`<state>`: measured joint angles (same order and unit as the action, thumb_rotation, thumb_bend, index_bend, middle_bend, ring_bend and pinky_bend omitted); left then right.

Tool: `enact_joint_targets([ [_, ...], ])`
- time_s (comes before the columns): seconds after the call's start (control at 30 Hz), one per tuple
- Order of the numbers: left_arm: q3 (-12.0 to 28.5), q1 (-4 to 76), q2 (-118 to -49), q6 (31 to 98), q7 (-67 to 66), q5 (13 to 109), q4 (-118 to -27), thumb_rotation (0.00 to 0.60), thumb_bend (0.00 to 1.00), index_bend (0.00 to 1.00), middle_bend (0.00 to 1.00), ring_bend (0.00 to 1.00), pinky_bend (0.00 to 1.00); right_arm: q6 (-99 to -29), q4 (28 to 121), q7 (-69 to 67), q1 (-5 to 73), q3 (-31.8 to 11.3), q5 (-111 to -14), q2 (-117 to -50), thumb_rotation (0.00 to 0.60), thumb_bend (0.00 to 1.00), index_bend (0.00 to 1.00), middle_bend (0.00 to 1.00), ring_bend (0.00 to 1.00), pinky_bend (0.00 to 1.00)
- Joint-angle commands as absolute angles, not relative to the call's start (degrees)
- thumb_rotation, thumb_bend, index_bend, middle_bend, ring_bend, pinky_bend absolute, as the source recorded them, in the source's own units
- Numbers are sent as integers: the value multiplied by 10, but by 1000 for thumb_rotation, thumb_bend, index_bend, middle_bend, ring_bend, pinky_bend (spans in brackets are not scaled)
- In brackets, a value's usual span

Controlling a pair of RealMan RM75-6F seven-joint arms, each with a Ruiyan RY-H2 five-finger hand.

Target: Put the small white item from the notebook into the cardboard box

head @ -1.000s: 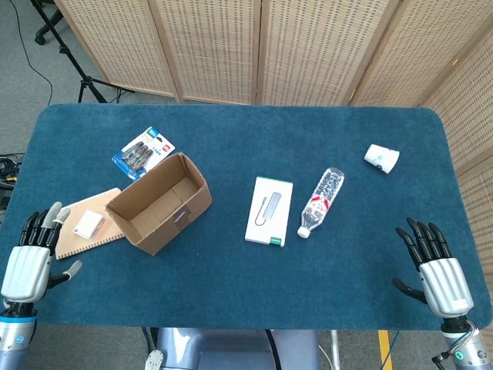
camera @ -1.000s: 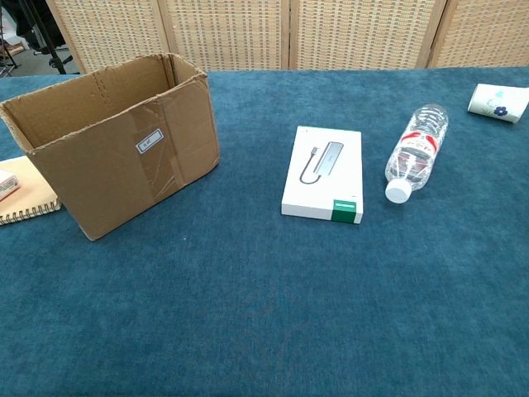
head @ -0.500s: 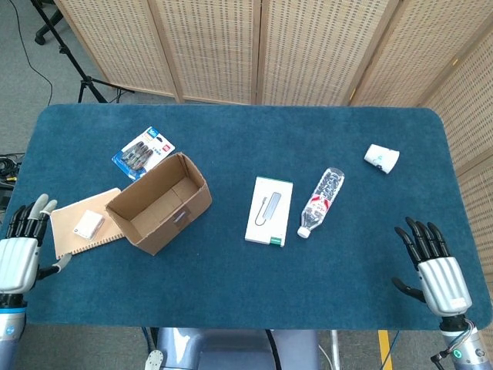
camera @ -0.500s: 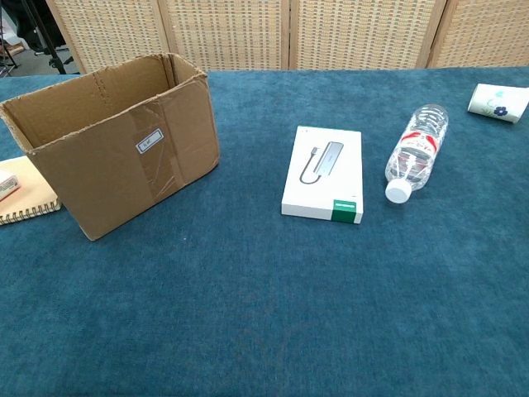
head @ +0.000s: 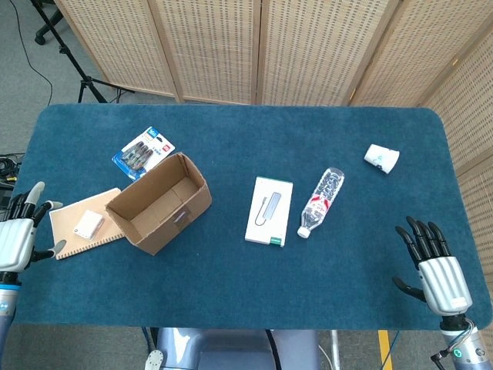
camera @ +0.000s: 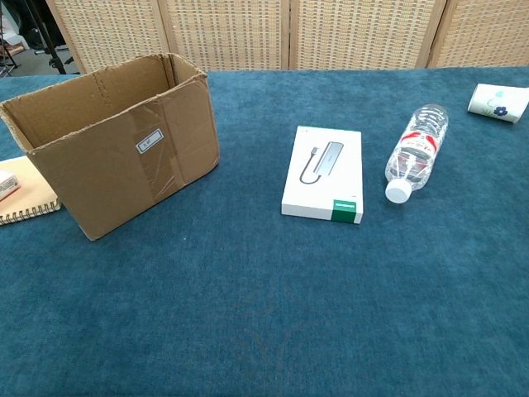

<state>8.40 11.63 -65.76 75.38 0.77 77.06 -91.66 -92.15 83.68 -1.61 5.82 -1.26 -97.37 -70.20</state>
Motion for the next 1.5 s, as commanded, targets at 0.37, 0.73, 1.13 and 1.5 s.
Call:
enact_joint_targets([
  [0.37, 90, 172, -661, 621, -15, 671, -868, 600, 191, 301, 0, 0, 0, -925, 835, -18, 57, -14, -974, -703, 600, 131, 79, 0, 0, 0],
  [0.73, 86, 213, -698, 551, -49, 629, -816, 600, 191, 187, 0, 0, 0, -931, 831, -21, 57, -15, -977, -705, 600, 131, 79, 0, 0, 0],
  [1.13, 72, 250, -713, 503, -98, 610, -802, 600, 196, 186, 0, 0, 0, -940, 824, -29, 56, -17, -980, -708, 600, 131, 79, 0, 0, 0],
  [1.5, 53, 261, -694, 493, -164, 554, -840, 600, 203, 186, 0, 0, 0, -941, 823, -33, 57, -17, -980, -708, 600, 131, 79, 0, 0, 0],
])
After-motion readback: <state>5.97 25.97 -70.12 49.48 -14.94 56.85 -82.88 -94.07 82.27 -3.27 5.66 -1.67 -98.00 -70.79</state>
